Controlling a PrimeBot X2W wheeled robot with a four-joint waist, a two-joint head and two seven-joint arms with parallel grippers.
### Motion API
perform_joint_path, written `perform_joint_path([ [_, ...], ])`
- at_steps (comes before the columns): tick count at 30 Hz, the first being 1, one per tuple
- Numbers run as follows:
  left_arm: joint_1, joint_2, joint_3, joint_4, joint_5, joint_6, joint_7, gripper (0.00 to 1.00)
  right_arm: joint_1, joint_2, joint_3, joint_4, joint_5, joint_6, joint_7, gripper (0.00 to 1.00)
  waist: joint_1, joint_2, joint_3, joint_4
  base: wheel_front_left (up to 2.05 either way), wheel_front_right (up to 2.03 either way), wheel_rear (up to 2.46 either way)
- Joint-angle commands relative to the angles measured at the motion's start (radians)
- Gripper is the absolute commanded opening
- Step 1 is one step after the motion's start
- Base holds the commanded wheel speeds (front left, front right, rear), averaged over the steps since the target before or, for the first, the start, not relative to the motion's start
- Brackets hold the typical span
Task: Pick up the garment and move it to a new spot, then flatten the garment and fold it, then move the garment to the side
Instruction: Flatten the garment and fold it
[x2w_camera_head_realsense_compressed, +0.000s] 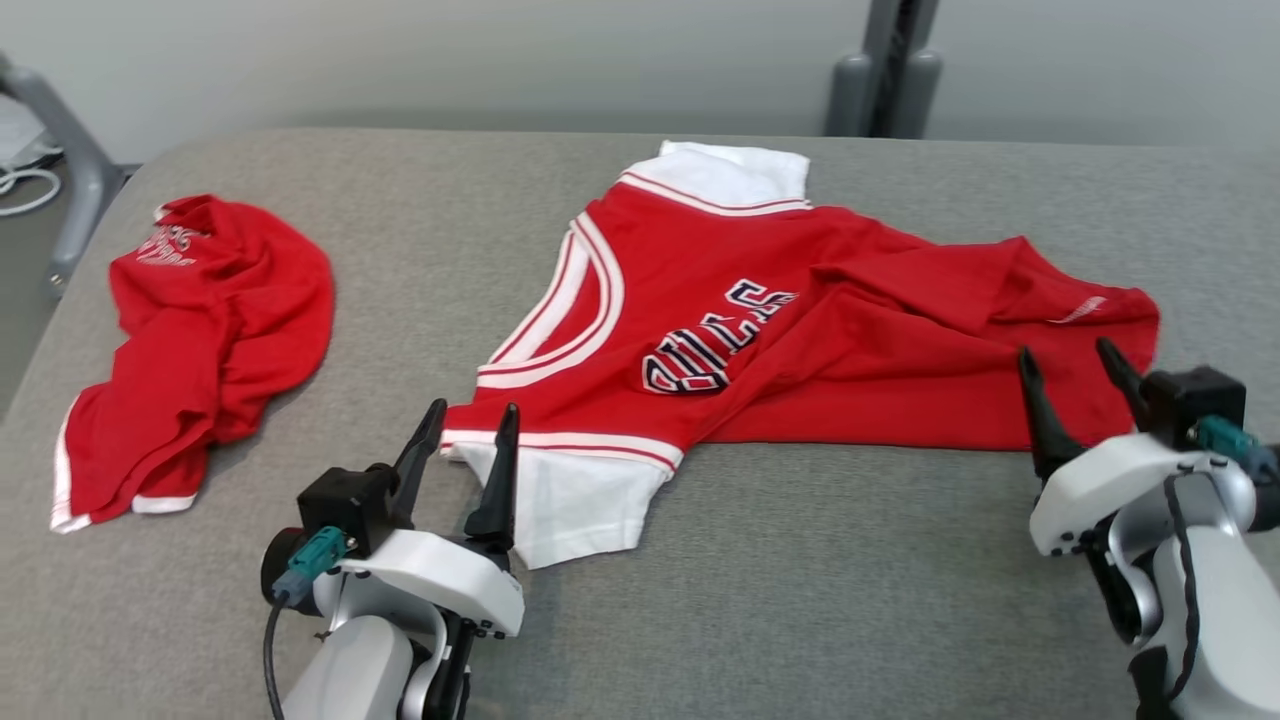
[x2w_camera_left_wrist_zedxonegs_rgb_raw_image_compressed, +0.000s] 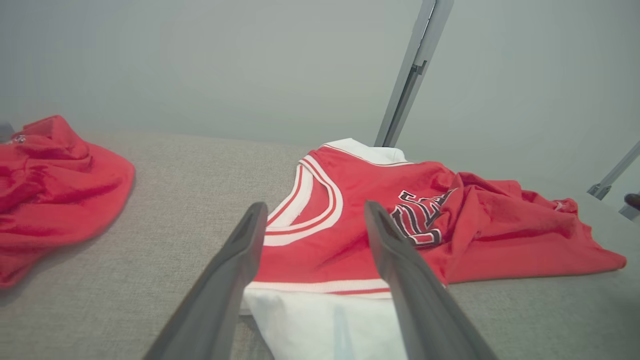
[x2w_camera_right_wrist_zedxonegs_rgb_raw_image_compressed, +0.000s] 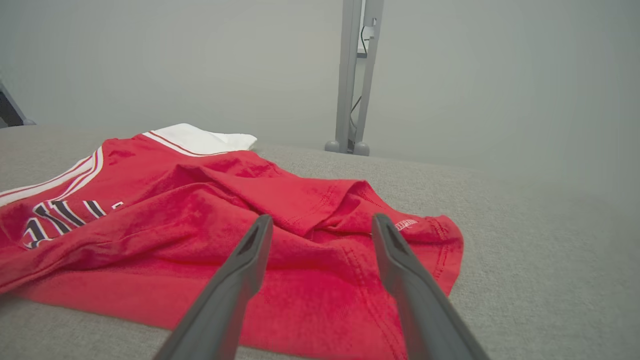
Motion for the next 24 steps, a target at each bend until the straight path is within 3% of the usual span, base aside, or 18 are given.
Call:
perform_joint_path([
  [1, 0.006, 0.002, 0.002, -0.005, 0.005, -0.005, -0.005, 1.00, -0.011, -0.010, 0.000, 0.003, 0.000, -0.001, 0.006, 1.00, 0.0000, -0.0001, 0.011, 0.020, 0.00, 0.00, 0.00],
  [6, 0.015, -0.023, -0.006, -0.035, 0.035, -0.030, -0.005, 1.00, -0.100, -0.050, 0.002, 0.089, 0.035, -0.001, 0.052, 1.00, 0.0000, -0.0001, 0.039, 0.074, 0.00, 0.00, 0.00],
  [15, 0.015, -0.043, -0.013, -0.022, 0.051, -0.056, -0.005, 1.00, -0.237, -0.065, -0.083, 0.292, 0.198, 0.000, 0.196, 1.00, 0.0000, -0.0001, 0.086, 0.152, 0.00, 0.00, 0.00],
  [22, 0.010, -0.047, -0.007, -0.016, 0.058, -0.065, -0.005, 1.00, -0.283, -0.081, -0.065, 0.358, 0.241, 0.000, 0.200, 1.00, 0.0000, -0.0001, 0.108, 0.175, 0.00, 0.00, 0.00],
  [23, 0.006, -0.048, -0.007, -0.017, 0.056, -0.066, -0.005, 1.00, -0.294, -0.084, -0.051, 0.367, 0.250, 0.000, 0.189, 0.95, 0.0000, -0.0001, 0.112, 0.178, 0.00, 0.00, 0.00],
  [24, 0.004, -0.048, -0.009, -0.018, 0.052, -0.066, -0.005, 1.00, -0.298, -0.082, -0.045, 0.370, 0.260, 0.000, 0.184, 0.34, 0.0000, -0.0001, 0.113, 0.179, 0.00, 0.00, 0.00],
])
